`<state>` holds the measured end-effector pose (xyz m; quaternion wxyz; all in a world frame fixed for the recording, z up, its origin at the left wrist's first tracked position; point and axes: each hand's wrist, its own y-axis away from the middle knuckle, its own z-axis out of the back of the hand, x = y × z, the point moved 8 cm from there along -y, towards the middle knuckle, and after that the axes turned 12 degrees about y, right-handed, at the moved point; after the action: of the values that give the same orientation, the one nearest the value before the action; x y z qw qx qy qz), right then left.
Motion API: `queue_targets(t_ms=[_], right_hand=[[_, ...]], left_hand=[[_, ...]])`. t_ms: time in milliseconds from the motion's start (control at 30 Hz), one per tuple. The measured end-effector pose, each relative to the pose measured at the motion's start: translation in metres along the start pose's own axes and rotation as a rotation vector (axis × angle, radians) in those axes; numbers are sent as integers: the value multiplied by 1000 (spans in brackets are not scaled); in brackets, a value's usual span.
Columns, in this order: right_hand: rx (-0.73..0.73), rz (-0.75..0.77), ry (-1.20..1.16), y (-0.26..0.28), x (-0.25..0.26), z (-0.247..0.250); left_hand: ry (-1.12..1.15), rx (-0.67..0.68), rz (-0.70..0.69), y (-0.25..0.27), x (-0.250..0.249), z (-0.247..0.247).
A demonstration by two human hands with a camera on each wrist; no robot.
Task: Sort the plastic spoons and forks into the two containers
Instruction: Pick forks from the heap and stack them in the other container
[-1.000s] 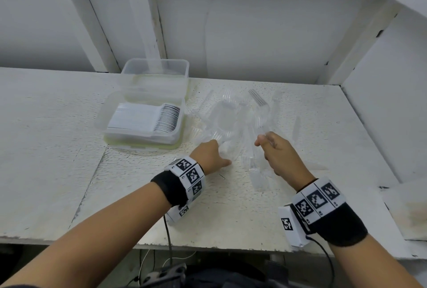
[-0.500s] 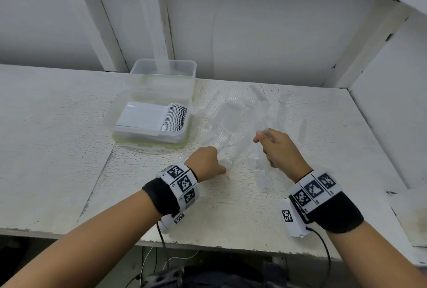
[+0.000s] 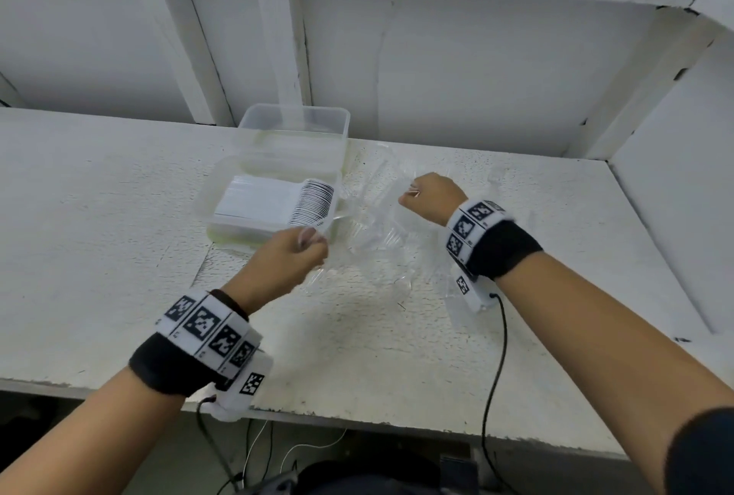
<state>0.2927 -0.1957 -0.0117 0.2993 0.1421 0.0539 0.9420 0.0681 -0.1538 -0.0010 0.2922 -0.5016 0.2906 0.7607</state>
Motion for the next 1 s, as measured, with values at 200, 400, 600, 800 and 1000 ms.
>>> queue_targets(t_ms=[200, 400, 600, 800, 1000], right_hand=[[150, 37, 205, -11, 23, -33], [120, 65, 267, 0, 27, -28], [113, 48, 271, 44, -3, 12], [-24, 52, 64, 95, -26, 45], [-120, 89, -494, 128, 14, 29]], left_hand=[[358, -193, 56, 6, 17, 41], [391, -193, 82, 9, 25, 41], [419, -187, 92, 7, 26, 37], [483, -151, 112, 1, 19, 20], [612, 7, 137, -6, -2, -22]])
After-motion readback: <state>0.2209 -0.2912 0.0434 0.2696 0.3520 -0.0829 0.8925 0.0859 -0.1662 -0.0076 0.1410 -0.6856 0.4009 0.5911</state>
